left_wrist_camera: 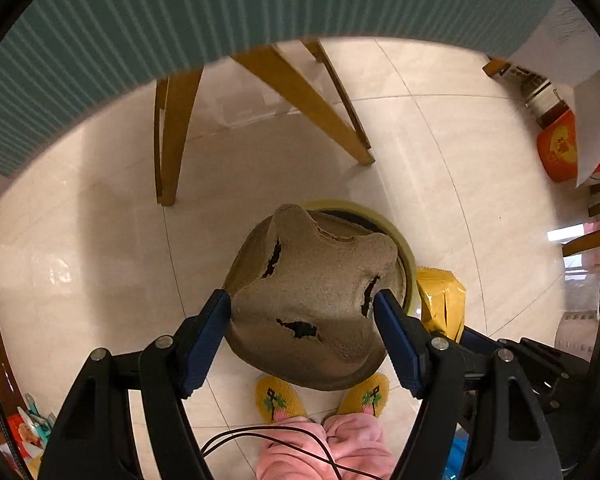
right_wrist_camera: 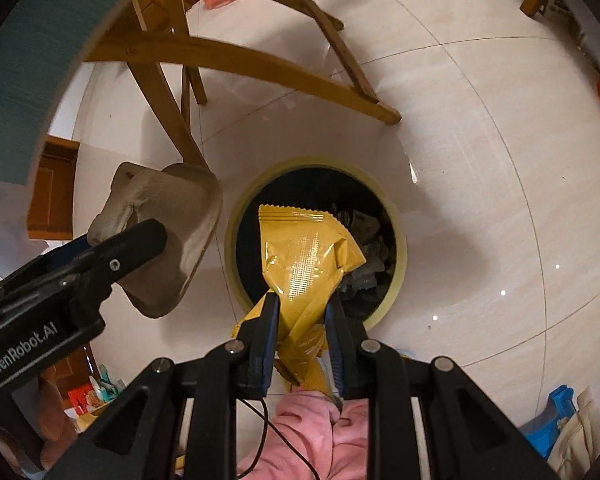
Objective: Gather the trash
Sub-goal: 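Lower both items over the trash bin and open both grippers, then raise both tools back toward the table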
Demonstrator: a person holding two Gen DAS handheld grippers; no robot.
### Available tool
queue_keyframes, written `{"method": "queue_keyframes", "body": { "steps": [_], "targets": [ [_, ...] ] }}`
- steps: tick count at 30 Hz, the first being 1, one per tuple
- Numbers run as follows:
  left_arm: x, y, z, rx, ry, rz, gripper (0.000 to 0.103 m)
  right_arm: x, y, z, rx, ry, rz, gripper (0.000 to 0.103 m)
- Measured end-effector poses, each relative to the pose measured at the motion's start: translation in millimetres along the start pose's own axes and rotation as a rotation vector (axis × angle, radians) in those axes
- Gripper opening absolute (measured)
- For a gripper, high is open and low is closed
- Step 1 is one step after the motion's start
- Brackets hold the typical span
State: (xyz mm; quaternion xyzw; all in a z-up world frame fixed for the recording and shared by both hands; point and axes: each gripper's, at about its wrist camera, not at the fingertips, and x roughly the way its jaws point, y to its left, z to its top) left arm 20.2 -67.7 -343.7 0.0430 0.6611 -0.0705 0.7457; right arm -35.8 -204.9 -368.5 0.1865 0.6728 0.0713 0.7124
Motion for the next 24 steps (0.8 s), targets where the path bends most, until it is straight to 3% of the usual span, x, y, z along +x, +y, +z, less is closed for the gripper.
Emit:
{"method": "queue_keyframes", "body": {
  "steps": [5,8,10,12,14,24],
  "targets": [
    [3.1,4.7,5.5,0.024,0.0,0.003,0.072,1.4,5.0,3.5,0.007,-0.024,-0.011,0.026],
    [-3.1,2.5,12.5,0.051,-0.006,-0.003,0.073,2.0,5.3,9.8,0.019,-0.038,-0.018,0.037],
    [-6.1,3.6,15.7,0.055,-0.023,-0.002,0.082,1.8,6.6,15.2,0.016,-0.049,-0.025,0.041],
    [-6.8,7.7,16.9,0.052,-0.028,-0.001,0.095,1.6,8.1,17.4,0.009,-0.054,-0.034,0.054],
    [-7.7,9.4,17.0,0.04,-0.022,-0.004,0.096,2.7,8.8,18.5,0.003,-0.055,-0.033,0.06],
    [-22.6,14.8,8.5,0.054,-0.022,0.003,0.096,-6.4,9.2,9.9,0.037,-0.062,-0.026,0.06]
  ]
}}
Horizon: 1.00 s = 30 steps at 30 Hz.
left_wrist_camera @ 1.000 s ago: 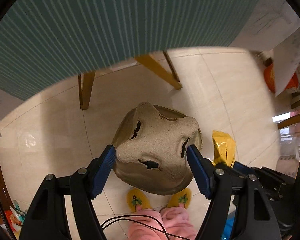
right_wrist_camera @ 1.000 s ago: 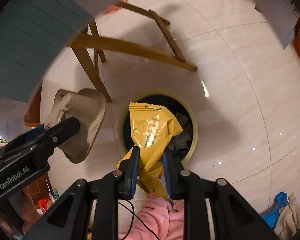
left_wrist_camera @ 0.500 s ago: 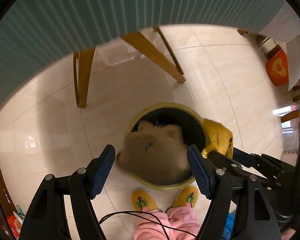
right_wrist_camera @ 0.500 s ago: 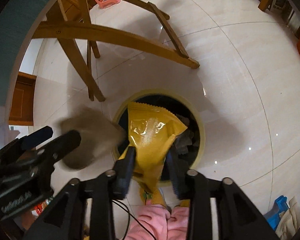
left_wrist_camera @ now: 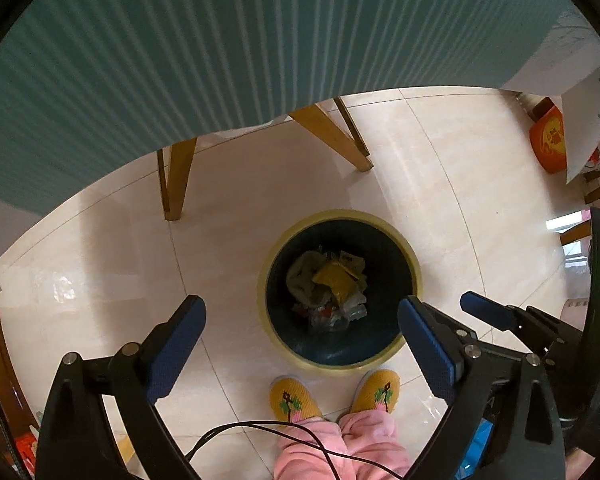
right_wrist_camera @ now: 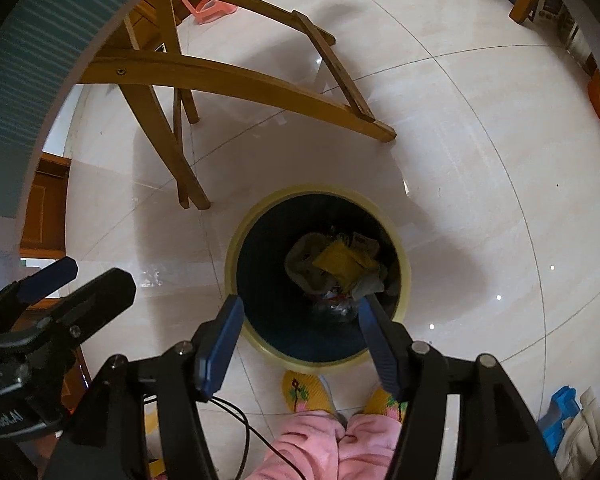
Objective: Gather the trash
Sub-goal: 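Raise both tools back toward the table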
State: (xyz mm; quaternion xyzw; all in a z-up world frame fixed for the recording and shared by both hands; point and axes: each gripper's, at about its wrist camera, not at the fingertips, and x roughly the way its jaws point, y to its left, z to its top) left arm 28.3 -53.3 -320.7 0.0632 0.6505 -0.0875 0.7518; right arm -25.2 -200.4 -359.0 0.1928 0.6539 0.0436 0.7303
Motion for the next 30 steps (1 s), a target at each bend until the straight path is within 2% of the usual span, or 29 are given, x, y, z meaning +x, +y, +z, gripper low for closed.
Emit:
{"method": "queue_keyframes", "body": {
  "steps": [6,13,24,30],
  "targets": [
    [-31.6,6.1,-3.8,-0.028,-0.012,-0.004,0.096,-23.4,6.4,-0.9,-0.013,-0.024,0.004,0.06],
    [-90.9,8.1,-6.8,-0.049,-0.051,-0.008,0.096,-71.0,12.0,-2.2,-0.015,-0.066,0.015,0.06],
    [-196.1,1.7,-14.4,-0.048,-0.101,-0.04,0.096,-176.3,30.5,-8.9,-0.048,-0.145,0.049,0.06],
    [-260.1,1.8,-16.2,-0.051,-0.169,-0.043,0.096,-235.9,52.2,-11.2,-0.099,-0.198,0.088,0.06]
  ]
}}
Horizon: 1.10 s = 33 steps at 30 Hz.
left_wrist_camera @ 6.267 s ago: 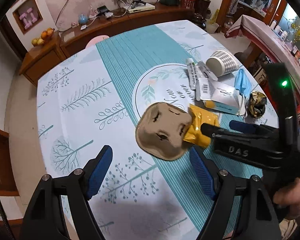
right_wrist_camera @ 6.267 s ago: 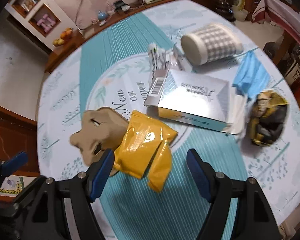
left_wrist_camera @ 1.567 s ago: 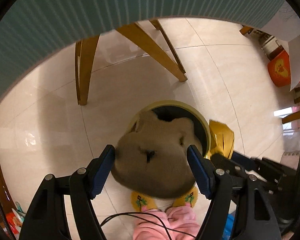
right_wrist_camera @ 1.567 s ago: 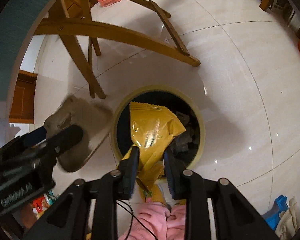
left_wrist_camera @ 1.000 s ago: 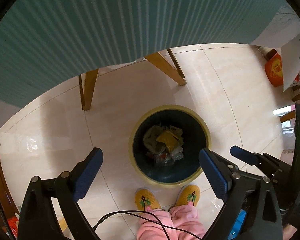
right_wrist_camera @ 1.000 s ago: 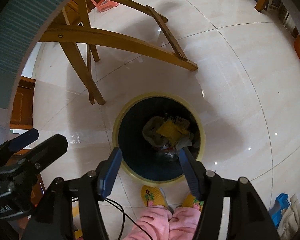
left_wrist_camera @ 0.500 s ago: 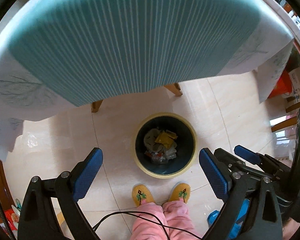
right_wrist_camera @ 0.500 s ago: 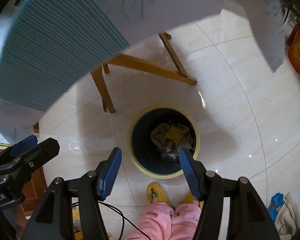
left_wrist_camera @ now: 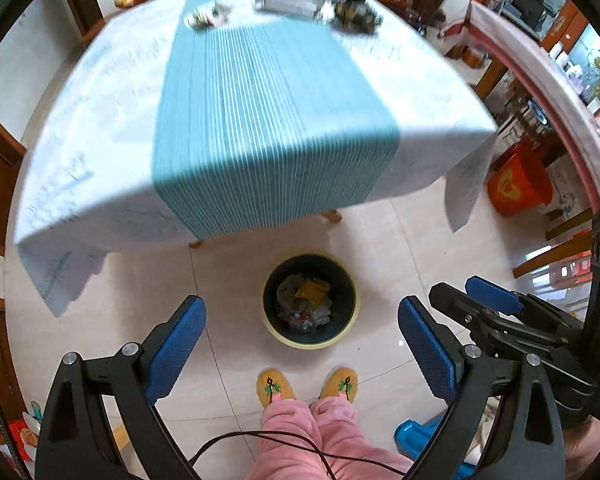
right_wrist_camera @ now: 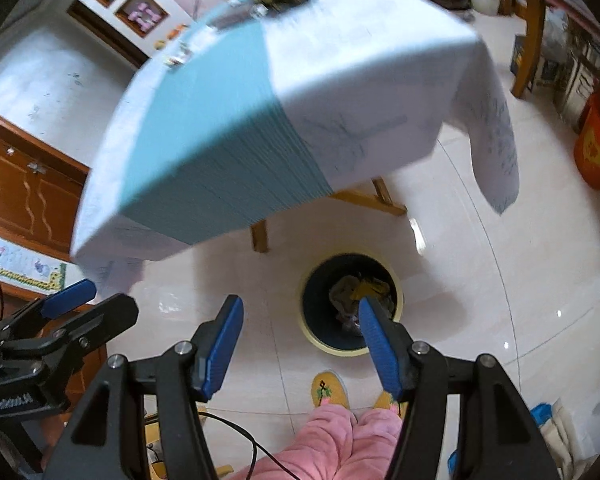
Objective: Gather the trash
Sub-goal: 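Raise both tools back toward the table, then grasp the blue face mask with the right gripper while the left gripper grasps the green wrapper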
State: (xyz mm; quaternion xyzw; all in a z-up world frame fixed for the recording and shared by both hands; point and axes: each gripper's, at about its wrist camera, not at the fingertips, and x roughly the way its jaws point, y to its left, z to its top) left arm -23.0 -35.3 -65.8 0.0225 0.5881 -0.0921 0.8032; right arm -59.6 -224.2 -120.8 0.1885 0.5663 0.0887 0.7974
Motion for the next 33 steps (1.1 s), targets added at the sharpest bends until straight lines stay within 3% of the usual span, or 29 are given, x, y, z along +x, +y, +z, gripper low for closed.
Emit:
{"method": "queue_keyframes", "body": {
  "steps": [10,20,25,33],
  "targets": [
    [-85.3,1.7,26.0,-0.05,-0.137,0.023,0.096,-75.0,45.3,29.0,-0.162,-0.067,0.065,0.06],
    [-133.0,11.1,62.0,-0.119,-0.249,0.055,0.096,-121.5,67.4,73.8,-0.281,-0.168,0.092,0.061],
    [-132.9,24.9,85.0,-0.168,-0.247,0.044,0.096,-123.7,78.6,100.5,-0.302,-0.195,0.093,0.061],
    [-104.3,68.9,157.2,-0.214,-0.229,0.002,0.096,-103.6,90.9,157.5,-0.265,-0.223,0.068,0.061]
  ]
}}
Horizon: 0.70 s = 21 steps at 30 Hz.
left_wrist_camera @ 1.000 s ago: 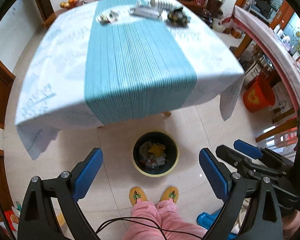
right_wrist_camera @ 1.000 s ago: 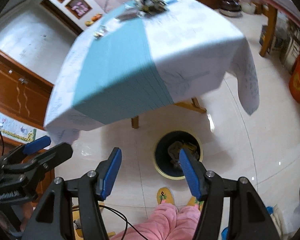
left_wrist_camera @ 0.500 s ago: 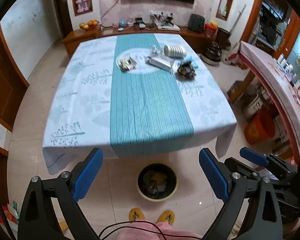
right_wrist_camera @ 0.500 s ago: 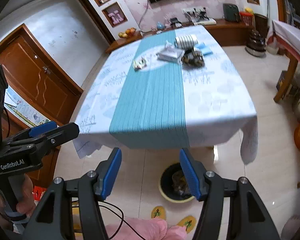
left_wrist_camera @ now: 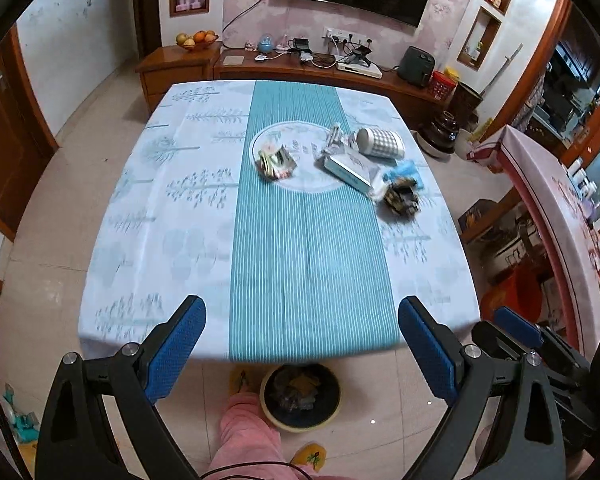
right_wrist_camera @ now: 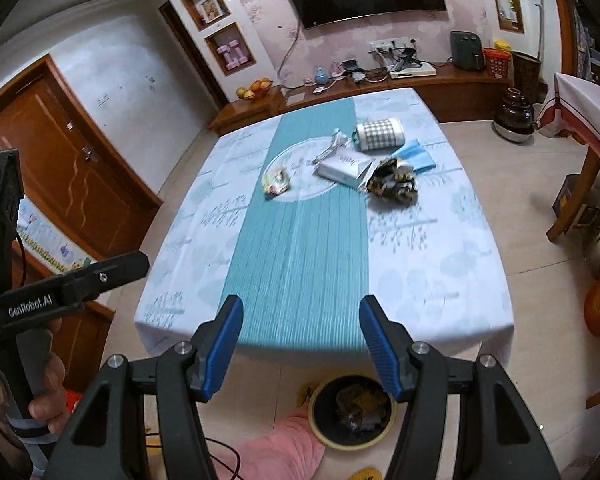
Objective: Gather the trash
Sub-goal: 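Grasp the blue face mask with the right gripper while the left gripper grasps the green wrapper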
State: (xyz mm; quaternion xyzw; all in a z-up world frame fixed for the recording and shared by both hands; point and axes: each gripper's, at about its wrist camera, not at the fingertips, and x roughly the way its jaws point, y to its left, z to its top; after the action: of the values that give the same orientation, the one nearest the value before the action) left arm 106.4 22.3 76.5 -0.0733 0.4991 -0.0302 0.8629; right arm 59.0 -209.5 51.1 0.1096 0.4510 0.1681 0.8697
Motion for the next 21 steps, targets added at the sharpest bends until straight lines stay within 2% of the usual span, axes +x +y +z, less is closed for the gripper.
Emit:
{"method": "queue_keyframes", "body": {
  "steps": [6,12,14,16,21],
  "targets": [
    [59.0,17.3,71.4,0.037,0.056,-0.02,0.096,42.1,-14.2,54.9,0.115,-0.019,-0.085,0.061],
    [137.5,38.4,140.2,0.029,0.144,-0.032,0.097,92.1,-41.3,113.2,0.251,-0.022,-0.184,0.062],
    [164.3,42.5,155.6,0.028,0.168,-0.024,0.098,106.3,-51.2,126.5,0.285,-0.015,-0.209,0.07],
    [188.7,45.6,167.3,0.022,0.193,-0.009,0.102,122.2,-66.3,140.0,0.334,-0.008,-0.232,0.071],
    [241.4,54.8,185.4,-0.03,0.252,0.006,0.102,167.2,-109.8,172.2,0.465,0.045,-0.286,0.071]
  ]
}}
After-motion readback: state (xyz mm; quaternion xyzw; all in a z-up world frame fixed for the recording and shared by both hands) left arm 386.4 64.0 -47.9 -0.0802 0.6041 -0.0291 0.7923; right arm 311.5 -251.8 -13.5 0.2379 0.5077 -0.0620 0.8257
